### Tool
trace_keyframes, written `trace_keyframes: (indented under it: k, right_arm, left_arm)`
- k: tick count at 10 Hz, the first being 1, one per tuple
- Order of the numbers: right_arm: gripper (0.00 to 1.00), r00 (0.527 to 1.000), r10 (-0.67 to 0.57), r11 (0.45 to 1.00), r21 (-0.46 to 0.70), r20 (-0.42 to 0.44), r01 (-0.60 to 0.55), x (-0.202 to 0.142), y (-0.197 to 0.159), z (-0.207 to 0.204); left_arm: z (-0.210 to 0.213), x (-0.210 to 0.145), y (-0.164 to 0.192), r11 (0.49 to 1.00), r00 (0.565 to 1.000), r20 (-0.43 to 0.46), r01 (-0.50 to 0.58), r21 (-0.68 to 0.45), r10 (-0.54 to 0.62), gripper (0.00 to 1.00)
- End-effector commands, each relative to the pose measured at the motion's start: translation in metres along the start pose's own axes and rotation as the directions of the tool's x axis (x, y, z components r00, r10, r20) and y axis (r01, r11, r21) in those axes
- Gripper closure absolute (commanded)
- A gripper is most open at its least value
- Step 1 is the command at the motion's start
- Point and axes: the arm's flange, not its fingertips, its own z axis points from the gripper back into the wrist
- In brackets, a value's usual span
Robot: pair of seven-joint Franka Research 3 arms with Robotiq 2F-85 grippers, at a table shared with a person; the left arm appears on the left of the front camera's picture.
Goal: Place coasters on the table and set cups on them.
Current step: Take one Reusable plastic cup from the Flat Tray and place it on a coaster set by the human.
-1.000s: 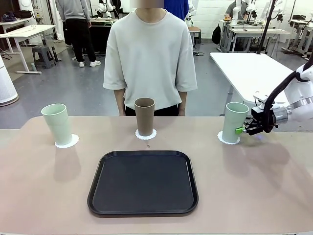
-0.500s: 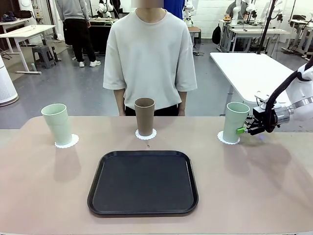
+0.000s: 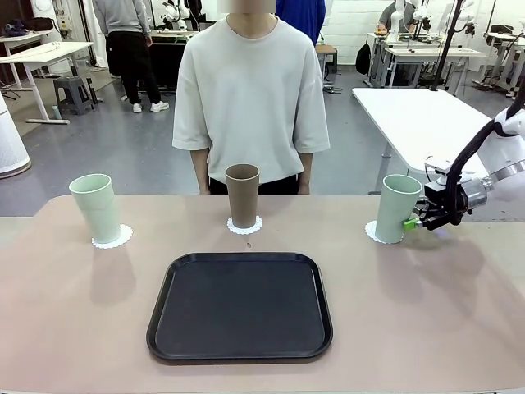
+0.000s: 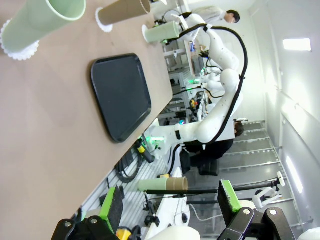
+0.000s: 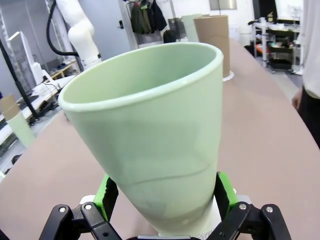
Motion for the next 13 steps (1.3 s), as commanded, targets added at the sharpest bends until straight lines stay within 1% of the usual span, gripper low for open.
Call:
trace_keyframes:
  k: [1,5,9,11,12,13]
  right_arm:
    - [0.0,1.0,-0.021,0.999,0.042,-0.018,0.022,0.002,-0.005,0.01]
    - [0.0,1.0,-0.004,1.0,-0.008,0.004,0.004,0.004,-0.001,0.026]
    - [0.0,1.0,0.0,0.999,-0.052,-0.021,-0.001,0.006,-0.002,0.028]
    - [0.0,0.997,-0.013,0.992,-0.124,-0.071,0.004,0.007,-0.001,0.044]
    - [0.0,0.991,-0.038,0.981,-0.192,-0.125,0.014,0.01,0.004,0.063]
    - [0.0,0.975,-0.098,0.956,-0.292,-0.199,0.036,0.018,0.018,0.087]
  left_arm:
    - [-0.002,0.0,-0.004,1.0,1.0,0.021,-0.015,0.001,0.015,0.0]
    - [-0.002,0.0,-0.004,1.0,1.0,0.021,-0.015,0.001,0.015,0.0]
    - [-0.002,0.0,-0.004,1.0,1.0,0.021,-0.015,0.001,0.015,0.0]
    - [-0.002,0.0,-0.004,1.0,1.0,0.021,-0.015,0.001,0.015,0.0]
    - [-0.002,0.0,-0.004,1.0,1.0,0.021,-0.015,0.001,0.015,0.0]
    - [-0.002,0.0,-0.004,1.0,1.0,0.021,-0.015,0.001,0.015,0.0]
